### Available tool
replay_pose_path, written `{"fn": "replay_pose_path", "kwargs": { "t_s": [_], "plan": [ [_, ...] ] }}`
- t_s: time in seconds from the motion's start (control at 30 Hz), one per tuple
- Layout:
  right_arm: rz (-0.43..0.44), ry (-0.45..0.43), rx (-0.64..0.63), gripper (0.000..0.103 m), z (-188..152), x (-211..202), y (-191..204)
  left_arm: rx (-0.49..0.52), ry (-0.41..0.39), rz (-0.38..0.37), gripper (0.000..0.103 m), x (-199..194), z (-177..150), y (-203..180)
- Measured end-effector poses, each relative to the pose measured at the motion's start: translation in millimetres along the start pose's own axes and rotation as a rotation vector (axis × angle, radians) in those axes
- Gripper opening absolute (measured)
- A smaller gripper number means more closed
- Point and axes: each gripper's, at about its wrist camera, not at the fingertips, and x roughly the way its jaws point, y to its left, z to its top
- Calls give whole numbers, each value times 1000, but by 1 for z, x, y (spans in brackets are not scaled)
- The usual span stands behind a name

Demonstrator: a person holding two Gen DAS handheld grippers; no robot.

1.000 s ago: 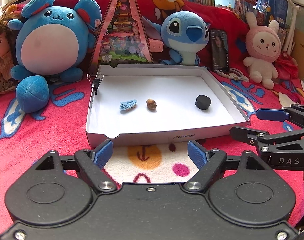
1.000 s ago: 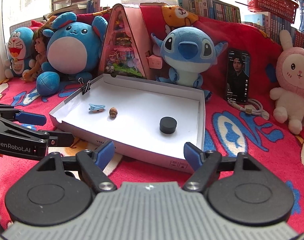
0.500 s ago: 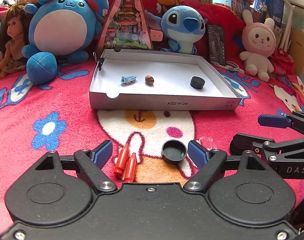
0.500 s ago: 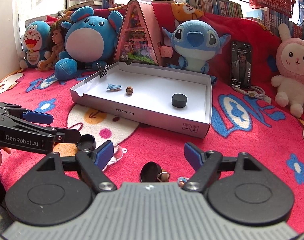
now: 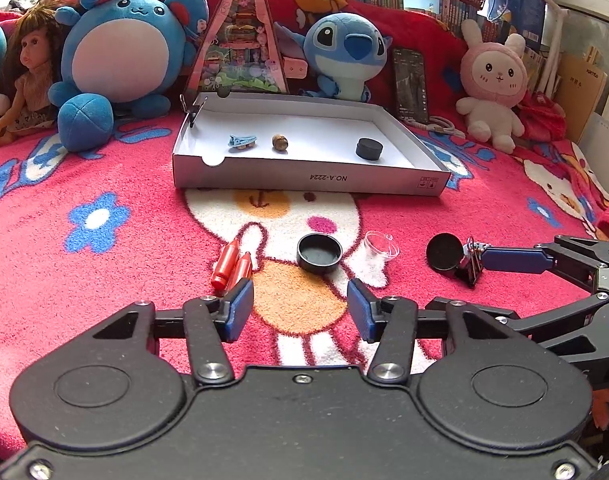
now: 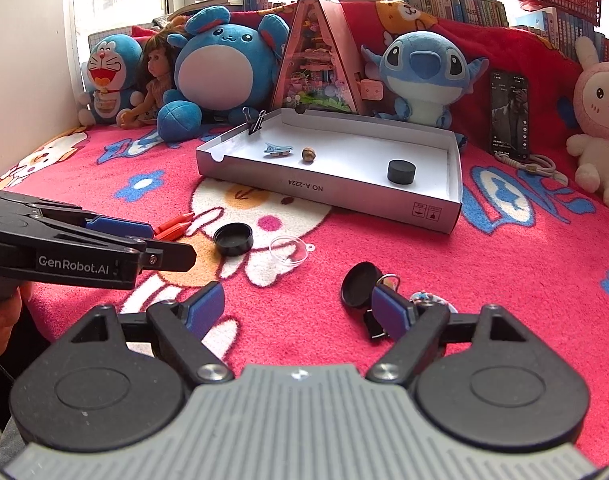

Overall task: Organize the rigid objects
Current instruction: 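Withdraw both tools from the box toward the remaining objects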

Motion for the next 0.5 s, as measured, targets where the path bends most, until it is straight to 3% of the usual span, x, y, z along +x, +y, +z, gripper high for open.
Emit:
{"fn": "replay_pose_path", "kwargs": {
  "t_s": [0.2, 0.5],
  "plan": [
    [19, 29, 15, 88, -9, 6, -1, -4, 14, 18, 30, 4, -2, 5],
    [9, 20, 29, 88, -7, 16, -13, -51, -6, 38, 29, 8, 5, 18]
  ]
}}
